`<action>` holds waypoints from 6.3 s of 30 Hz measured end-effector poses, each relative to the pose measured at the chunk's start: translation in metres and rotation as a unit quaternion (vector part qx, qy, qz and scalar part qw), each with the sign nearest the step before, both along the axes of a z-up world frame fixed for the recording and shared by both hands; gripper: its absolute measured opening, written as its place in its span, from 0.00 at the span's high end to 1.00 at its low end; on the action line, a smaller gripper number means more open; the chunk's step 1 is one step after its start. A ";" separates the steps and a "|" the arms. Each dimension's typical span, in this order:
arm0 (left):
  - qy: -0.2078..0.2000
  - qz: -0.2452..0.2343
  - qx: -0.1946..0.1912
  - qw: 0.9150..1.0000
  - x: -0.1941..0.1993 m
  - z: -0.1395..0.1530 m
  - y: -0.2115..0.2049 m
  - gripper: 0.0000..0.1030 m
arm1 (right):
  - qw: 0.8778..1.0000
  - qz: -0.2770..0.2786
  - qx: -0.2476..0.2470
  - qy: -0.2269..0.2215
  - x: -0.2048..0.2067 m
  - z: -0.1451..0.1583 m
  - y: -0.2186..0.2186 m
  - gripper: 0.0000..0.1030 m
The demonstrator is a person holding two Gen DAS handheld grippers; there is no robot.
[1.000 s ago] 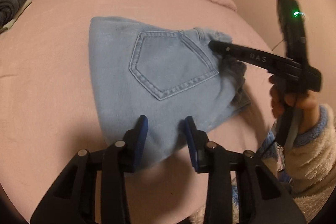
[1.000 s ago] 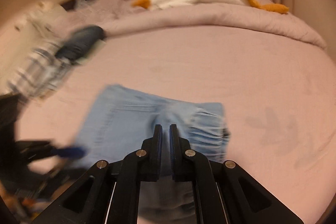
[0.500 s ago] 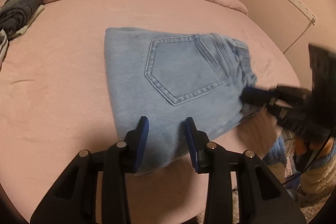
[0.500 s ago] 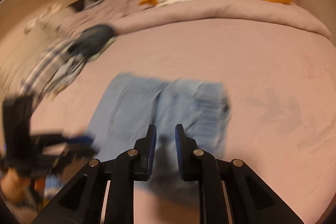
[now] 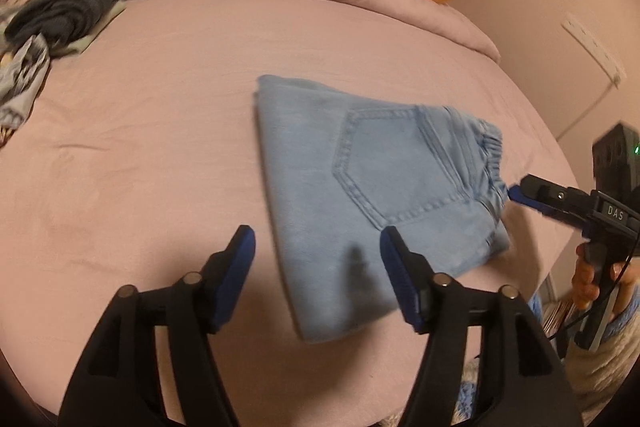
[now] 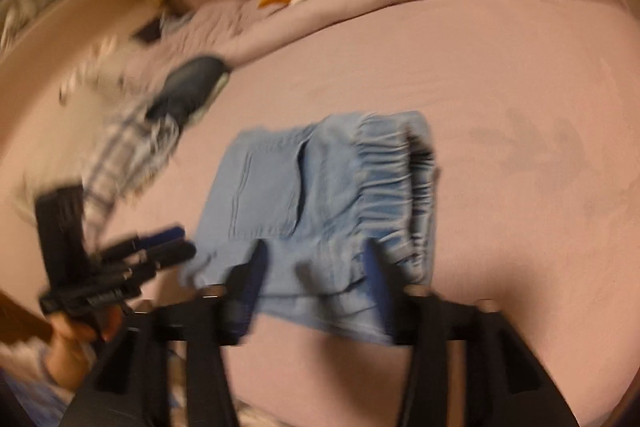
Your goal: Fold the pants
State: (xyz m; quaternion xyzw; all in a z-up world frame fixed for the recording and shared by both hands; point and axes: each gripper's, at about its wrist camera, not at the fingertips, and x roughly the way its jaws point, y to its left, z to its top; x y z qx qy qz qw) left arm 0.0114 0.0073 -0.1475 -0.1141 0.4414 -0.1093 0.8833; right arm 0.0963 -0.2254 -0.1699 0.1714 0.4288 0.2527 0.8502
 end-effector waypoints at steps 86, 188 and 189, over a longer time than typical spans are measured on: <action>0.016 -0.027 -0.021 0.999 0.038 0.001 -0.024 0.61 | 0.999 -0.018 -0.047 -0.001 0.023 -0.004 0.028 0.53; -0.007 0.069 0.046 0.997 0.128 0.011 0.068 0.61 | 0.992 0.039 -0.070 -0.098 0.110 0.026 0.142 0.53; -0.005 0.069 0.046 0.997 0.129 0.009 0.068 0.61 | 0.992 0.038 -0.071 -0.097 0.110 0.026 0.143 0.53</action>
